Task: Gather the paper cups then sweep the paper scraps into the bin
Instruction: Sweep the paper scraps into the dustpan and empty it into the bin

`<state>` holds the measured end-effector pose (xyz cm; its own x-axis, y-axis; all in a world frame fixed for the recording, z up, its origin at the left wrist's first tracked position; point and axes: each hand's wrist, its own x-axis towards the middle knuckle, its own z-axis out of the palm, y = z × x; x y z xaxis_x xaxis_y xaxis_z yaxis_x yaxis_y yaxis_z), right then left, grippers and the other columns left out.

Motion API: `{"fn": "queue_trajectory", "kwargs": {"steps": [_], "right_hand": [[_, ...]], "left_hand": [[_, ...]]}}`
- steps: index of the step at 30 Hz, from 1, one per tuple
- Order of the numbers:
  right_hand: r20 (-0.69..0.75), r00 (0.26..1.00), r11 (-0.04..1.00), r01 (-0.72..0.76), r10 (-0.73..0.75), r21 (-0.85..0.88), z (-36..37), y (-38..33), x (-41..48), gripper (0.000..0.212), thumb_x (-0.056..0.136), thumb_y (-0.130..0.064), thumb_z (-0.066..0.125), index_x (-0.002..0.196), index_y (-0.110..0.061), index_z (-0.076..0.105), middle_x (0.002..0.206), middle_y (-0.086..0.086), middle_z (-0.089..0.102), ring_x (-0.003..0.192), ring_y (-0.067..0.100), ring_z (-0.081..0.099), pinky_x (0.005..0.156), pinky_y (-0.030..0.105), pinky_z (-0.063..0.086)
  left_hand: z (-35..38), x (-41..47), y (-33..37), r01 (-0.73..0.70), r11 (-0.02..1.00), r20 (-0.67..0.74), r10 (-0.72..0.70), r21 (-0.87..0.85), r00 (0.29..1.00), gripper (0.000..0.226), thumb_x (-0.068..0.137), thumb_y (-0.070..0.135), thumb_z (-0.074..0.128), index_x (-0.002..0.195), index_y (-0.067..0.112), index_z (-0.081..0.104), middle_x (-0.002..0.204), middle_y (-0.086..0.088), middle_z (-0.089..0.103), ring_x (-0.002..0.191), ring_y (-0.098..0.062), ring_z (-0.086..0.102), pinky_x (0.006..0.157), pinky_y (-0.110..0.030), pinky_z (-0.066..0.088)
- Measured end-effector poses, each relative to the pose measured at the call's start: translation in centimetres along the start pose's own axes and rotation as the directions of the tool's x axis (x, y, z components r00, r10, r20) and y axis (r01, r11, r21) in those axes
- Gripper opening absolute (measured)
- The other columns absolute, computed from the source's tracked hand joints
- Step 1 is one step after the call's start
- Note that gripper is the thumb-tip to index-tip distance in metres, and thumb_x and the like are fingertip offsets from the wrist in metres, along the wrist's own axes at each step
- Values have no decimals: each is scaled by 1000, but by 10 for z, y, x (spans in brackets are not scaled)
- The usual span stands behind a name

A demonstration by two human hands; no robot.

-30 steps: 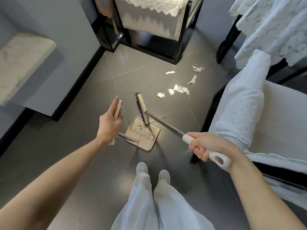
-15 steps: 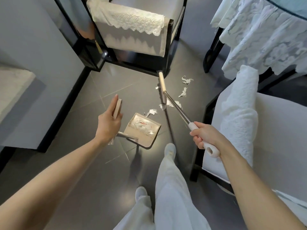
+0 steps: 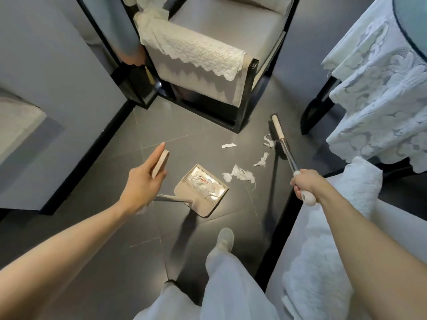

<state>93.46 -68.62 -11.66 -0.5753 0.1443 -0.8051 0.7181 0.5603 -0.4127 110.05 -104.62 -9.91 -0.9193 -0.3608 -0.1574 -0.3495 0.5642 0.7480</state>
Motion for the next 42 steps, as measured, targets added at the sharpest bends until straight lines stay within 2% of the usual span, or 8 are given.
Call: {"fn": "queue_trajectory", "kwargs": {"steps": [6,12,15,25,28,30,35,42], "right_hand": [[173,977,992,-122,125,-29,9,-11,24,18,91,1,44,107,-7,46,49,4,45,34,10,40,37,17,36],[318,936,988,-155,152,-15,57,9,-27,29,88,-1,47,110,-21,50,44,2,46,38,9,39,38,17,34],[364,921,981,-181,142,76,71,27,-59,42,88,1,52,126,-19,50,50,3,46,39,8,37,36,17,34],[158,986,975,-90,59,203,109,65,-128,67,90,0,50,148,-28,32,71,9,54,40,6,43,37,17,39],[140,987,970,-103,73,221,118,72,-123,69,91,2,47,150,-28,27,68,8,51,39,6,41,36,16,38],[172,979,967,-143,107,213,131,75,-117,63,91,4,46,145,-25,33,65,7,48,40,7,40,35,17,36],[273,953,975,-173,129,143,174,74,-122,18,88,-1,45,97,-17,46,66,8,46,48,11,41,43,22,36],[351,929,913,-239,116,330,159,44,-128,24,86,4,44,90,-18,54,43,1,46,32,6,40,31,15,32]], "left_hand": [[-12,0,-5,-3,999,25,3,32,1000,72,93,8,60,142,49,26,120,7,54,88,-7,58,78,-18,42],[-31,-16,-21,43,999,69,-42,-26,997,70,93,8,60,143,45,29,124,5,51,100,-19,57,83,-28,43],[-39,-29,-33,56,997,86,-52,-50,995,70,93,8,59,142,46,28,125,6,49,101,-19,56,79,-22,42],[-57,-51,-62,13,999,96,-9,-38,995,70,93,7,58,148,39,28,139,0,49,103,-10,51,75,-9,38],[-59,-56,-64,11,998,97,-5,-54,995,70,93,6,59,148,37,29,140,-3,50,106,-9,51,82,-15,41],[-59,-57,-66,12,999,96,-7,-50,995,70,93,6,59,147,37,29,140,-4,50,108,-10,51,87,-22,42],[-56,-50,-67,41,998,86,-37,-47,996,69,94,7,58,147,40,29,136,0,51,105,-10,52,81,-18,40],[-63,-50,-64,32,999,88,-31,-18,996,70,93,6,59,147,39,29,122,7,53,89,-4,59,77,-15,43]]}}
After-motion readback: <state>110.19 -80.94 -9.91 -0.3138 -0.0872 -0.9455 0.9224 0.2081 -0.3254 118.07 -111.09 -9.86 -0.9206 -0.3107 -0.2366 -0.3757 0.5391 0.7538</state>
